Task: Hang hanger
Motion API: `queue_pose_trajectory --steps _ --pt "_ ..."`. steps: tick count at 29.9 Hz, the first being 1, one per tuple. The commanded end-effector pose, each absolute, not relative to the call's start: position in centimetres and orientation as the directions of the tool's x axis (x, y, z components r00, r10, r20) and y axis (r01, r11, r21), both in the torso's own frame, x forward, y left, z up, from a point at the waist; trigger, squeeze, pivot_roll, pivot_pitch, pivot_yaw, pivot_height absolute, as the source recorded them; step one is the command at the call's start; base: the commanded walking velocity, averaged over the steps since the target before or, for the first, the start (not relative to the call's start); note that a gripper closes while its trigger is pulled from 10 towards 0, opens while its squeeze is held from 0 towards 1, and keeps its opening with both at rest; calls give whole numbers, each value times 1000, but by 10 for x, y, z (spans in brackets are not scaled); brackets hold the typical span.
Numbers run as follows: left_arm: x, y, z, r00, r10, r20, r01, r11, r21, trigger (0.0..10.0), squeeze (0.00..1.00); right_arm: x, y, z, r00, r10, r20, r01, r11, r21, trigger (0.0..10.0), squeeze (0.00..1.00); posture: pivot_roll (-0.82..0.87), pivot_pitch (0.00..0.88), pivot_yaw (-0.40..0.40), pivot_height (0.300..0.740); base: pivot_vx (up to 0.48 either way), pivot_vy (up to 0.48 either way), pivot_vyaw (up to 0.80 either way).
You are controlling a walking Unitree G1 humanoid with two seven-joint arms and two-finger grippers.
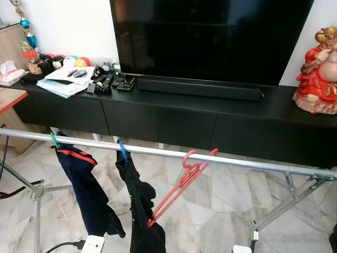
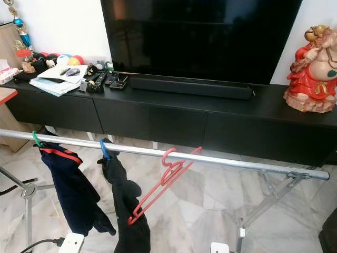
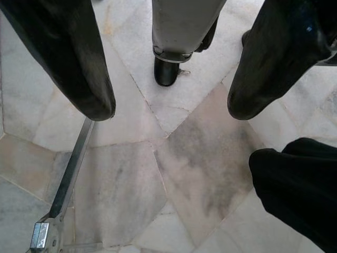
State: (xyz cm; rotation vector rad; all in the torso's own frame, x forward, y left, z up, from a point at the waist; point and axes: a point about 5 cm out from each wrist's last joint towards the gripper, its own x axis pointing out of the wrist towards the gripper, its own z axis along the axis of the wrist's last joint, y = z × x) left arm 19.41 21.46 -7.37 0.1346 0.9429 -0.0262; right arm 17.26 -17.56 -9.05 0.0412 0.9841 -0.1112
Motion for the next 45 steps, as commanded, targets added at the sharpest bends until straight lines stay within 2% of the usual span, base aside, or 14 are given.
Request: queue_pose_trajectory --steps 1,10,12,14,22,33,36,39,42,45 --pt "132 274 -84 441 171 -881 -84 985 150 10000 0 156 -211 -93 487 -66 -871 167 986 18 10000 0 49 0 2 740 0 0 0" --pt "132 274 -84 442 174 -880 -88 985 150 10000 0 157 -210 -93 488 -64 -871 161 987 18 10000 0 50 0 1 740 0 0 0" --pt "139 260 -87 457 154 -876 -42 988 151 10000 0 139 -234 -94 456 -99 -884 202 979 -6 10000 0 49 0 14 740 0 0 0" --pt "140 257 -87 461 149 -875 -24 987 156 10000 0 129 -246 -95 441 -116 -890 222 975 -17 10000 0 49 0 14 740 0 0 0" --pt "138 261 -87 463 158 -872 -41 987 157 10000 0 132 -242 -95 447 -103 -888 220 976 -3 10000 0 48 0 12 740 0 0 0" --pt "158 220 -91 484 121 -867 -33 992 120 10000 0 129 -240 -96 458 -84 -885 220 975 22 10000 0 51 0 9 740 0 0 0" --pt "159 217 -91 483 118 -868 -36 993 115 10000 0 128 -239 -96 455 -77 -887 222 975 29 10000 0 50 0 9 740 0 0 0" --pt "161 203 -93 478 103 -872 -28 994 102 10000 0 128 -233 -97 461 -62 -885 176 984 23 10000 0 54 0 9 740 0 322 0" --pt "156 217 -92 467 122 -876 -37 992 118 10000 0 128 -231 -98 461 -65 -885 132 991 -4 10000 0 58 0 9 740 0 480 533" --pt "155 220 -92 463 125 -877 -36 992 122 10000 0 127 -229 -99 461 -65 -885 153 988 8 10000 0 60 0 10 740 0 480 800"
